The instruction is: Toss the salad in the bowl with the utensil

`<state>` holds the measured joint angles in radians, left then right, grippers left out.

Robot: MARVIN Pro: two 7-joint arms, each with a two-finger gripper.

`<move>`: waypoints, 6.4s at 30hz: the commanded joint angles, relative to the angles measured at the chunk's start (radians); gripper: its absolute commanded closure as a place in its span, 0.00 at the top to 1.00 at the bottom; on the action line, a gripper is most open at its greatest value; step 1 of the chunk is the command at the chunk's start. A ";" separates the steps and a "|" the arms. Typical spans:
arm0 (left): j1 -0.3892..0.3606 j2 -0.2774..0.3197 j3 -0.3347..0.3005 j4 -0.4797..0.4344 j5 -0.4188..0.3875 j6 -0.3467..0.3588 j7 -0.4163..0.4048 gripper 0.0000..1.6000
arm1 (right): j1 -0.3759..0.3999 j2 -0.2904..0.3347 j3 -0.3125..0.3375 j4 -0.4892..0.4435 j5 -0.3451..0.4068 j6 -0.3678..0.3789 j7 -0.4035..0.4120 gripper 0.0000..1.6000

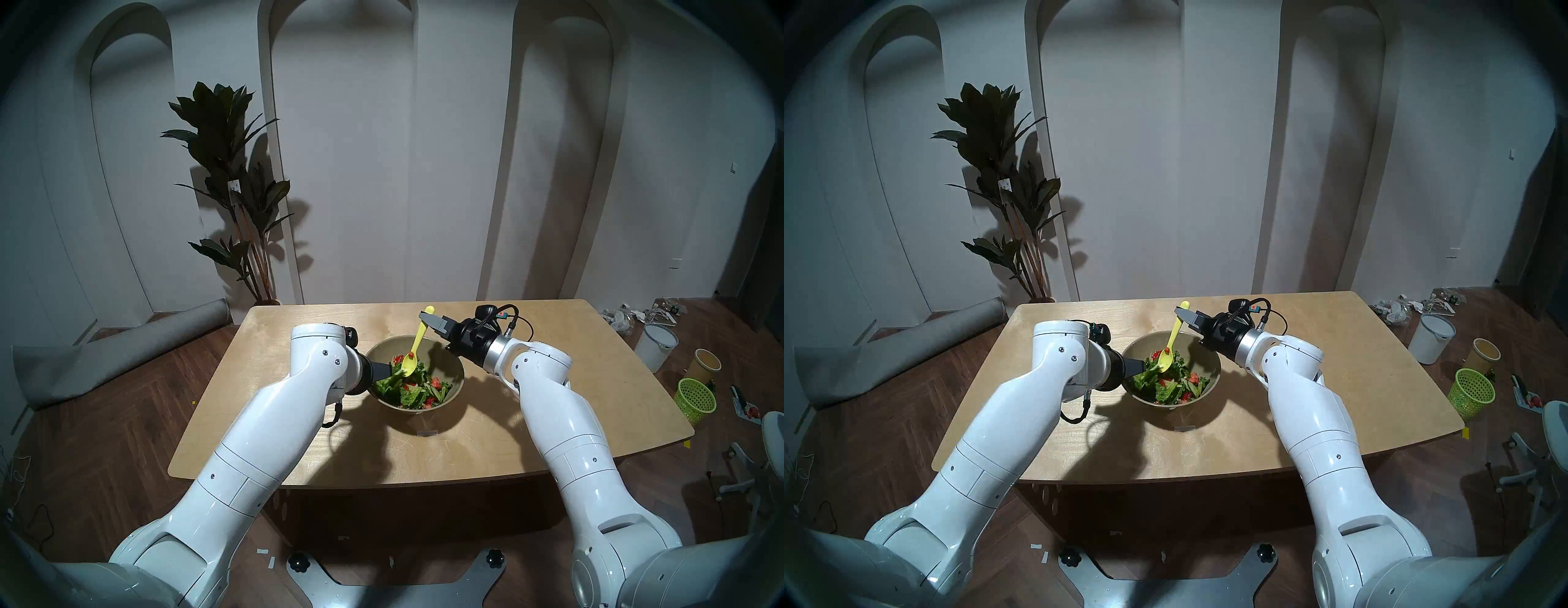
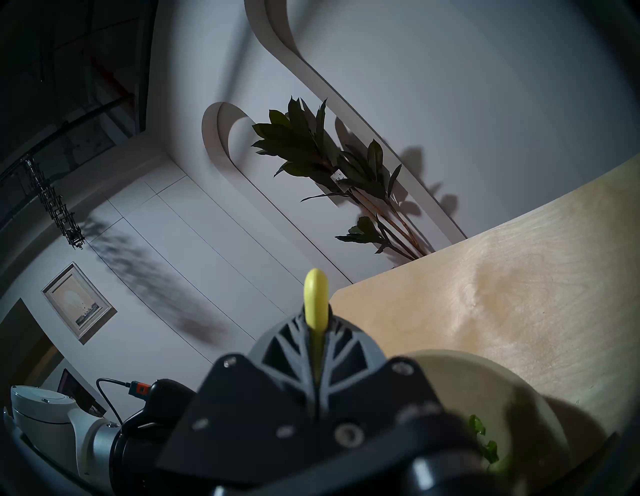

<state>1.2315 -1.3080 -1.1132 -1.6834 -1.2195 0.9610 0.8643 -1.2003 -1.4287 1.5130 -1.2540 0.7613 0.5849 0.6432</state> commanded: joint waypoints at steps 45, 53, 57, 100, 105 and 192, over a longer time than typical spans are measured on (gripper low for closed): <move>-0.004 0.002 0.000 -0.002 0.004 -0.001 0.011 0.00 | -0.023 0.207 -0.223 -0.152 -0.351 -0.273 0.181 0.00; -0.004 0.000 -0.001 -0.003 0.004 -0.001 0.016 0.00 | -0.104 0.251 -0.193 -0.242 -0.477 -0.393 0.138 0.00; -0.004 -0.002 -0.002 -0.003 0.002 -0.001 0.022 0.00 | -0.089 0.211 -0.175 -0.234 -0.527 -0.447 0.079 0.00; -0.004 -0.005 -0.004 -0.003 0.002 -0.001 0.026 0.00 | 0.042 0.010 -0.145 -0.041 -0.303 -0.340 0.114 0.00; -0.004 -0.004 -0.004 -0.003 0.003 -0.001 0.025 0.00 | -0.003 0.040 -0.118 -0.115 -0.269 -0.263 0.135 0.00; -0.003 -0.007 -0.006 -0.003 0.003 -0.001 0.027 0.00 | 0.293 -0.039 -0.028 0.598 -0.216 -0.438 0.332 0.00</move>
<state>1.2333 -1.3130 -1.1172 -1.6829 -1.2153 0.9613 0.8640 -0.9318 -1.4423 1.4767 -0.6512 0.5250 0.1299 0.9693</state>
